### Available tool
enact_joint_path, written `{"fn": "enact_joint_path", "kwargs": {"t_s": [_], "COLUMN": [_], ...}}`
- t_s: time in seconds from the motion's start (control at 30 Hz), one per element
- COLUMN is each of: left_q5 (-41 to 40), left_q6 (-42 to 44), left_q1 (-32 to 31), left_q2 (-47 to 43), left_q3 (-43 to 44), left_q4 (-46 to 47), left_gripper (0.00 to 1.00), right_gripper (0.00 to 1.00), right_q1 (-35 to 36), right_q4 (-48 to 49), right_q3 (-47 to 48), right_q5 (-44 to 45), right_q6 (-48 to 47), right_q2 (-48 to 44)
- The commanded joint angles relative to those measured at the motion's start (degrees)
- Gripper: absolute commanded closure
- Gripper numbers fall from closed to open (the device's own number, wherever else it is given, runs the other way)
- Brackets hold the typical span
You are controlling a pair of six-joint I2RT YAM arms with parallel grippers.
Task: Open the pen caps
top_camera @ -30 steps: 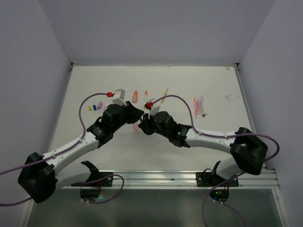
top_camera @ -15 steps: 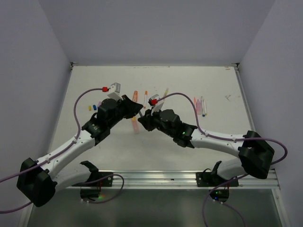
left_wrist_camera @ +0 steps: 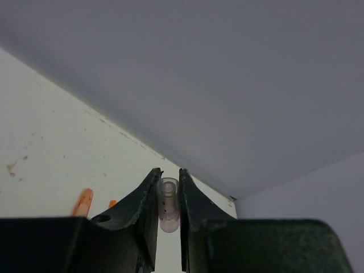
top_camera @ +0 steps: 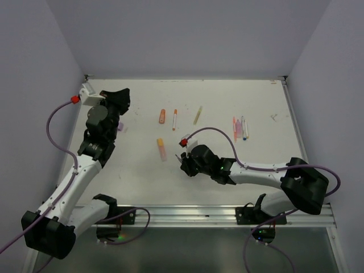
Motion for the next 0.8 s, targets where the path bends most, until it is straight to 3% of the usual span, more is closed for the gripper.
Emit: {"fn": "enact_joint_path", "kwargs": {"t_s": [0.0,0.1,0.43,0.77], "left_q5": [-4.4,-3.4,2.4,1.4], "left_q6": [-0.6,3.4,30.3,38.8], "left_q1": [1.7,2.6,3.5,5.3], "left_q2": [-0.7,0.7,21.4,43.4], "left_q3": [1.3,2.9,17.6,27.9], "left_q4": [3.9,1.3,-28.1,-40.1], "left_gripper": [1.0,1.0,0.94,0.9], "right_gripper": [1.0,1.0,1.0,1.0], "right_q1": [0.1,0.1,-0.5,-3.1], "right_q4": [-0.7,-1.4,-6.2,-5.8], "right_q3": [0.8,0.6,1.3,-0.7], "right_q5": [-0.8,0.7,10.5,11.1], "right_q6": [-1.4,-1.3,0.4,2.9], "right_q2": [-0.7,-2.1,-3.9,-6.1]}}
